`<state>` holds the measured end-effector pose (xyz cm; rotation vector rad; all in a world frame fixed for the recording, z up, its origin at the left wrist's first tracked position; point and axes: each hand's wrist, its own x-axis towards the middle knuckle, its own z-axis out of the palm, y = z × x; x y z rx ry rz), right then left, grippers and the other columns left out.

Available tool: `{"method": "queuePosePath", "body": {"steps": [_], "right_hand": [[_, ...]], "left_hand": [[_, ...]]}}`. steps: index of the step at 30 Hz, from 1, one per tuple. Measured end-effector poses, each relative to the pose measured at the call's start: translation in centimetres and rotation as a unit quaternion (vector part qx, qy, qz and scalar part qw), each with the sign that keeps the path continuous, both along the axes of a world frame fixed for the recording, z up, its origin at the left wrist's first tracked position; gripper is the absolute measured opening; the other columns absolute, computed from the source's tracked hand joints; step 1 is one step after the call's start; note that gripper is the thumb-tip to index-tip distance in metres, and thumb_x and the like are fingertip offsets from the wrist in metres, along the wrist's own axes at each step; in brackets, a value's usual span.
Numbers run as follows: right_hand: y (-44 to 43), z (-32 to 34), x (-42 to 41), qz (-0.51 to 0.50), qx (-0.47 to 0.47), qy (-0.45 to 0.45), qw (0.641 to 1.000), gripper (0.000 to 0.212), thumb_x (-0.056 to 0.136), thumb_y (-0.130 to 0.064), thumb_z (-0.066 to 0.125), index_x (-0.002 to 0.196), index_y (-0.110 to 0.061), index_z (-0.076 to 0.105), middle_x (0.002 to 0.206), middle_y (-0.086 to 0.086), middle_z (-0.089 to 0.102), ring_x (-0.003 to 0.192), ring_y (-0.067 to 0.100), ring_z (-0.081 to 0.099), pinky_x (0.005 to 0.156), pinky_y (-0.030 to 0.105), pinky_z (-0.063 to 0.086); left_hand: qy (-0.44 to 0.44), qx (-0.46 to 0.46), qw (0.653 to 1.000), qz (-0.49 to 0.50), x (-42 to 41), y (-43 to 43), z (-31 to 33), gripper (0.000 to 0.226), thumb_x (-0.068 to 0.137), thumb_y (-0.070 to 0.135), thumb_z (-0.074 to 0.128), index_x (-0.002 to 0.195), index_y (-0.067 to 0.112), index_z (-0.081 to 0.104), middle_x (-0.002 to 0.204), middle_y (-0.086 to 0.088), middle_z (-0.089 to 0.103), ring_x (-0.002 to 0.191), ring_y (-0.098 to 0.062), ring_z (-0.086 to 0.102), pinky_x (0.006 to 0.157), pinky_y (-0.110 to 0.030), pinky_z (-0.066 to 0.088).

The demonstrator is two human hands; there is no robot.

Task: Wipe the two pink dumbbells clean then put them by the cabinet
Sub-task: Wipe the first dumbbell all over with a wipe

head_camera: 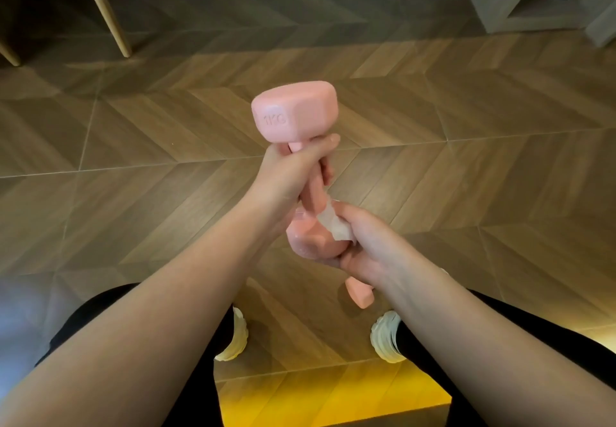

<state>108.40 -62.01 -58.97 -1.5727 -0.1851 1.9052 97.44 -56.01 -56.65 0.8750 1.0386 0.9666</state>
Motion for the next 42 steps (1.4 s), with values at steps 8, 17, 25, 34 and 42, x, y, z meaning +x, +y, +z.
{"method": "queuePosePath", "body": {"steps": [8, 17, 25, 34, 42], "right_hand": [[0.6, -1.0, -1.9, 0.001, -0.046, -0.028, 0.999, 0.012, 0.092, -0.017, 0.064, 0.081, -0.014, 0.066, 0.057, -0.002, 0.070, 0.047, 0.009, 0.066, 0.044, 0.019, 0.052], [0.2, -0.8, 0.2, 0.078, 0.076, -0.218, 0.970, 0.055, 0.079, -0.037, 0.077, 0.123, -0.035, 0.045, 0.119, -0.002, 0.059, 0.103, 0.019, 0.063, 0.085, 0.036, 0.052], [-0.8, -0.4, 0.6, 0.159, 0.339, -0.380, 0.846, 0.017, 0.081, -0.040, 0.072, 0.079, -0.024, 0.070, 0.098, -0.009, 0.065, 0.092, 0.000, 0.060, 0.078, 0.022, 0.041], [-0.3, 1.2, 1.6, 0.290, 0.241, -0.161, 0.912, 0.013, 0.090, -0.027, 0.070, 0.102, -0.028, 0.074, 0.090, -0.018, 0.076, 0.087, -0.009, 0.066, 0.070, 0.004, 0.044], [-0.8, 2.3, 3.0, 0.368, 0.283, -0.249, 0.850, 0.052, 0.084, -0.039, 0.075, 0.134, -0.034, 0.060, 0.124, -0.025, 0.065, 0.114, -0.016, 0.054, 0.093, 0.013, 0.046]], "left_hand": [[0.033, 0.015, 0.999, -0.020, 0.8, -1.1, -0.4, 0.034, 0.067, 0.012, 0.069, 0.043, 0.024, 0.047, 0.041, 0.002, 0.038, 0.040, -0.015, 0.034, 0.045, -0.025, 0.032], [-0.049, -0.047, 0.998, -0.009, 0.0, -0.6, 0.6, 0.042, 0.080, 0.003, 0.061, 0.046, 0.024, 0.046, 0.044, 0.003, 0.033, 0.041, -0.014, 0.030, 0.045, -0.026, 0.031], [-0.022, -0.067, 0.997, 0.007, -0.9, 0.1, 0.5, 0.036, 0.070, 0.011, 0.063, 0.042, 0.025, 0.045, 0.043, 0.004, 0.035, 0.039, -0.013, 0.031, 0.044, -0.023, 0.032], [-0.020, -0.094, 0.995, -0.011, -1.5, 0.3, 0.0, 0.047, 0.085, 0.006, 0.062, 0.045, 0.025, 0.049, 0.045, 0.005, 0.038, 0.039, -0.012, 0.033, 0.044, -0.021, 0.033], [-0.002, -0.092, 0.995, 0.039, -1.7, 1.0, 0.3, 0.041, 0.084, 0.005, 0.064, 0.050, 0.022, 0.049, 0.046, 0.002, 0.039, 0.040, -0.014, 0.035, 0.045, -0.025, 0.031]]}}
